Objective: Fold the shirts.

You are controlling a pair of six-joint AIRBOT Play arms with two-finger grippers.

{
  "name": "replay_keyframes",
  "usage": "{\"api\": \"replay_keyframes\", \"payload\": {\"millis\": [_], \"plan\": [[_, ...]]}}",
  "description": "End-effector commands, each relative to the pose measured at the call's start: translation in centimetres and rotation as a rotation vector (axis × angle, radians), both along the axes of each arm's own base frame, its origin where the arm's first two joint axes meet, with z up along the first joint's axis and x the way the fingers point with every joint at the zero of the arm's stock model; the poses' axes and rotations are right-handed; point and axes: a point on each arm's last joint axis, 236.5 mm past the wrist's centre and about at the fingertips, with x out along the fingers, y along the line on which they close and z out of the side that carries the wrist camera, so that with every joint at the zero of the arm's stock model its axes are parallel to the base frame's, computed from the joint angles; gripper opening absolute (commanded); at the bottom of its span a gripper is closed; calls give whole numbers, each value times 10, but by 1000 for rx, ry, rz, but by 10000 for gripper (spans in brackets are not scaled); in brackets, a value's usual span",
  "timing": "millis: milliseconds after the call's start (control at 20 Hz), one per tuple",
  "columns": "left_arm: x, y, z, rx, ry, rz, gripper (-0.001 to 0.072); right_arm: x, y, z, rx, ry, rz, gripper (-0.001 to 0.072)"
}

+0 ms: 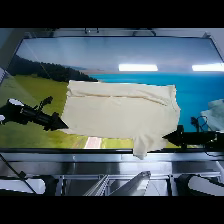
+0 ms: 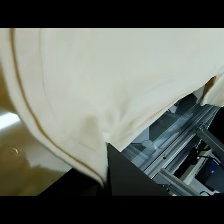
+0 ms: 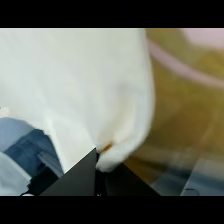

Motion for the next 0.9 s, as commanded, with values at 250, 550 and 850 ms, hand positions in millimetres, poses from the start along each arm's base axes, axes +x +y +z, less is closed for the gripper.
{"api": "replay_keyframes", "payload": {"millis": [250,550,850], "plan": [[-18,7,25,-110,71,12,25,43,7,117,174,-274,-7,14],[-1,32,50,-117,-76,185,25,73,-34,163,68,-375,-85,13],[-4,20,74,-145,-115,142,25,58,-37,139,3,-287,-37,14]]}}
